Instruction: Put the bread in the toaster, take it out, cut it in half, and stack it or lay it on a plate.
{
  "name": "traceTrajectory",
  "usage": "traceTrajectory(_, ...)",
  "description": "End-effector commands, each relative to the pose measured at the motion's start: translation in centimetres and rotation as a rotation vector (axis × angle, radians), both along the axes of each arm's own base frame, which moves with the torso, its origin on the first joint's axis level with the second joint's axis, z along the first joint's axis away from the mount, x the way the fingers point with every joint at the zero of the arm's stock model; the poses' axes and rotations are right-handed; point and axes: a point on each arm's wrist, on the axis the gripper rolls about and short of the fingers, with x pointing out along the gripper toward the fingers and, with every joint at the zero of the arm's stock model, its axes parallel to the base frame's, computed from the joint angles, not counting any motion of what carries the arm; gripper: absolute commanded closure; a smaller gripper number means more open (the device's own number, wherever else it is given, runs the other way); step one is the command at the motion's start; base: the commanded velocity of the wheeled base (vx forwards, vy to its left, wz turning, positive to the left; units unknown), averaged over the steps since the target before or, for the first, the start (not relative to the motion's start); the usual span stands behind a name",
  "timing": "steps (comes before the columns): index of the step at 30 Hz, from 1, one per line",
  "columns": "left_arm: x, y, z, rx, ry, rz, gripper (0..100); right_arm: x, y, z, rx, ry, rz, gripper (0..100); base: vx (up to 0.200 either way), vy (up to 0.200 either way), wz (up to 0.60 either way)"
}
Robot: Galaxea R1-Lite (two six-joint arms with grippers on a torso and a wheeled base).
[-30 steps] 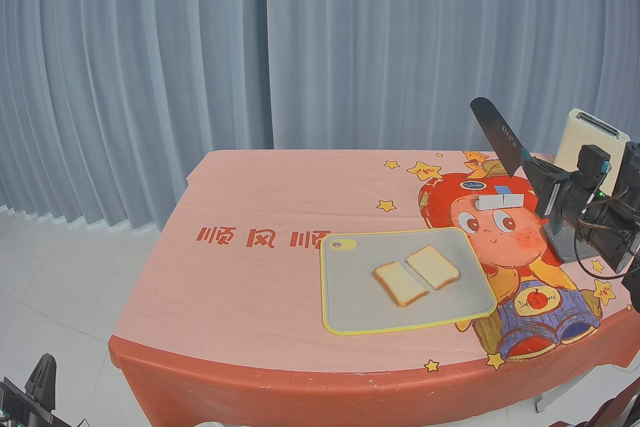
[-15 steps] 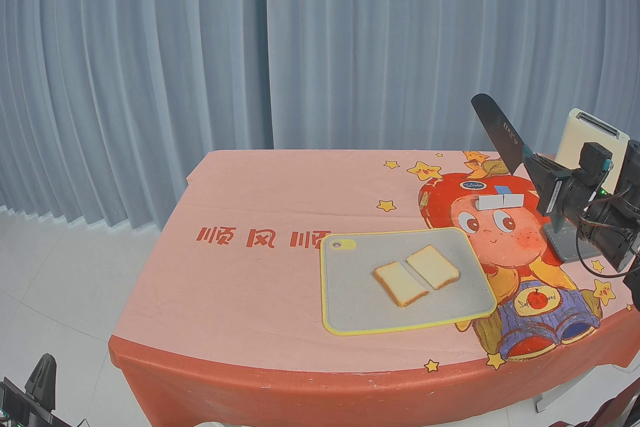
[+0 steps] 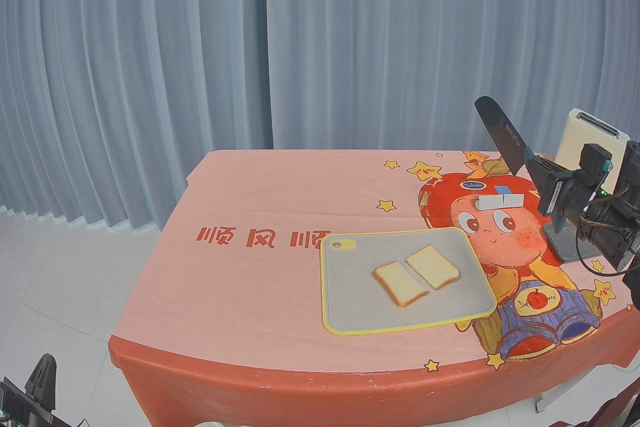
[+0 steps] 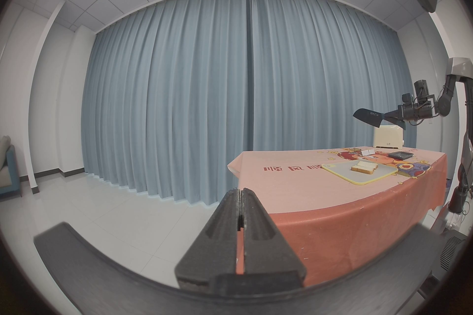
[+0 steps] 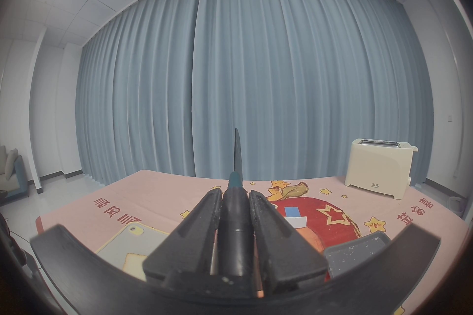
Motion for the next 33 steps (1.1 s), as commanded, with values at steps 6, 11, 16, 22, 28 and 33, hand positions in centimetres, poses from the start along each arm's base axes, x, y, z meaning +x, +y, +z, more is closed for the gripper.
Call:
traceTrajectory(6,0.1,0.0,-0.5,0.0,0.018,0.001,100,0.1,0.0,-0.1,-0.001,0.003,-0.002,100,0.0,0.0,0.0)
traceTrajectory(11,0.1,0.0,-0.5,0.0,0.018,0.001,100,0.2,0.0,-0.1,-0.001,0.003,-0.002,100,0.0,0.0,0.0)
traceTrajectory(16,0.1,0.0,-0.5,0.0,0.018,0.001,100,0.6,0.0,0.0,0.0,-0.002,-0.009,100,0.0,0.0,0.0)
traceTrajectory(22,0.1,0.0,-0.5,0.0,0.018,0.001,100,0.8,-0.3,-0.3,0.001,0.015,-0.021,100,0.0,0.0,0.0)
traceTrajectory(28,0.1,0.0,-0.5,0.0,0.018,0.001,100,1.5,-1.4,-0.5,0.0,0.024,-0.064,100,0.0,0.0,0.0)
traceTrajectory(33,0.1,0.0,-0.5,0.0,0.018,0.001,100,1.9,-1.9,-0.8,0.005,0.039,-0.07,100,0.0,0.0,0.0)
